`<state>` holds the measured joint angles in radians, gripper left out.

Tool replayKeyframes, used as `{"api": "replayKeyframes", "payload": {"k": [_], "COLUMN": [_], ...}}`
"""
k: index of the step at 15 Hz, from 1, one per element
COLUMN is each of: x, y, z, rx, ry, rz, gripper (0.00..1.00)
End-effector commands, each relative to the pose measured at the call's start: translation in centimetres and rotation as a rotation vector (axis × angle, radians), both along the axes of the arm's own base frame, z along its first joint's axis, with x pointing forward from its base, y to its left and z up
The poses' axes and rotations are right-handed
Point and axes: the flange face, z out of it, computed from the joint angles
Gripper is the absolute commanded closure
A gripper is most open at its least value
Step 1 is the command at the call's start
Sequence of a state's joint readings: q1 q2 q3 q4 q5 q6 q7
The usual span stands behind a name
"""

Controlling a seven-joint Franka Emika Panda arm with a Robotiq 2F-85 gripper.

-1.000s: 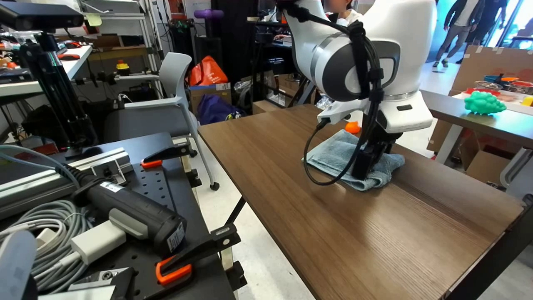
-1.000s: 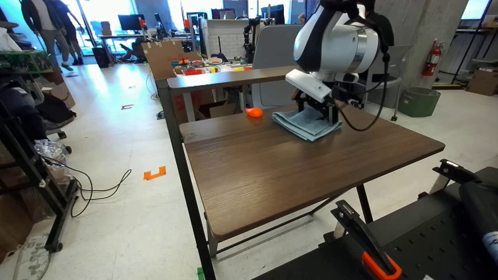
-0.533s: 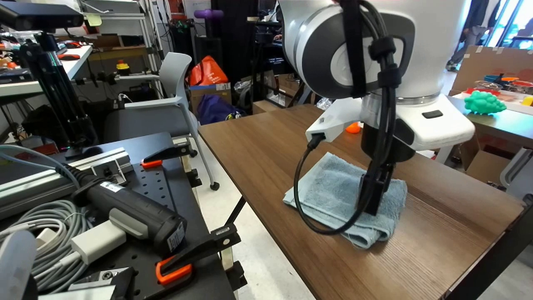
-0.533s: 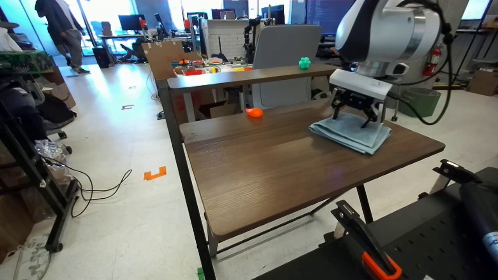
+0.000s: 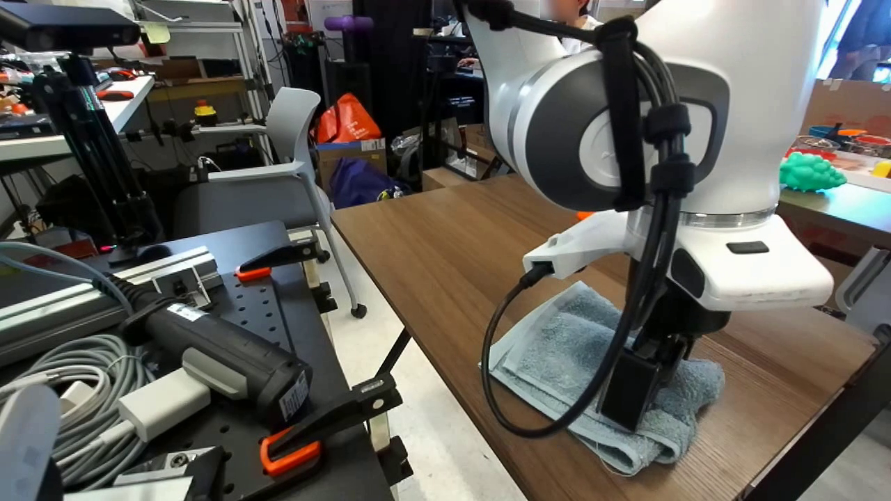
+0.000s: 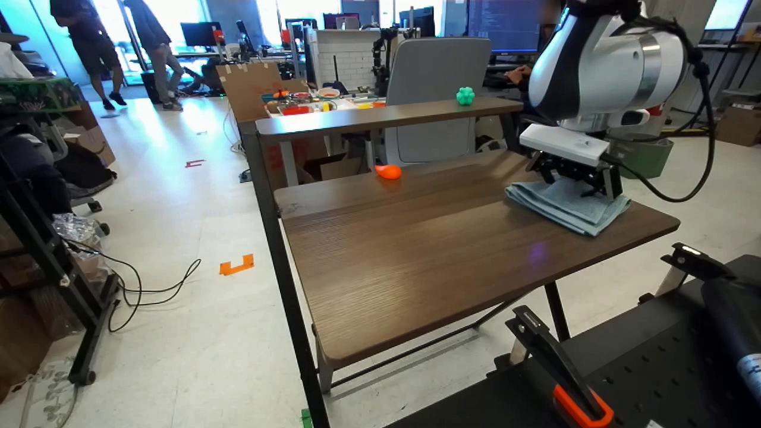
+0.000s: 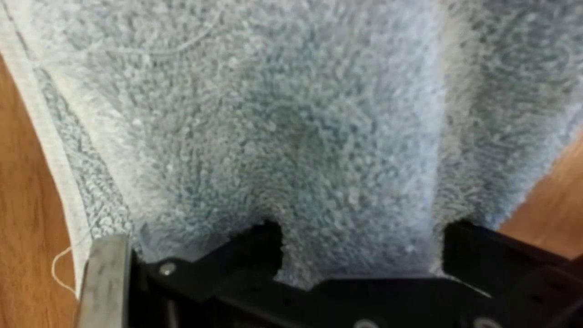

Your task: Wipe the table

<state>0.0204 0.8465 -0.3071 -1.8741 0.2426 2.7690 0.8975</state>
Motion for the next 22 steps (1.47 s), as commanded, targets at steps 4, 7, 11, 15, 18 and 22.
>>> {"api": "replayKeyframes", "payload": {"k": [4,7,11,15,18,22], "x": [2.5,2.4,1.9,0.7,-1.4,-2.4], "y": [-4.2,-2.8,1.9,7.9,12.5,17.5], "z": [-2.3,-2.6,-3.5,-3.5,-3.1,-1.9], "rx": [-0.063,-0.06,-0.074,-0.117,-0.121,-0.073], "ry": [-0.01,0.037,0.073,0.044,0.002,-0.031], "rz": [-0.265,-0.22,-0.006,0.205,0.365,0.479], "gripper": [0.0,0.0,0.0,0.0,0.0,0.0]}}
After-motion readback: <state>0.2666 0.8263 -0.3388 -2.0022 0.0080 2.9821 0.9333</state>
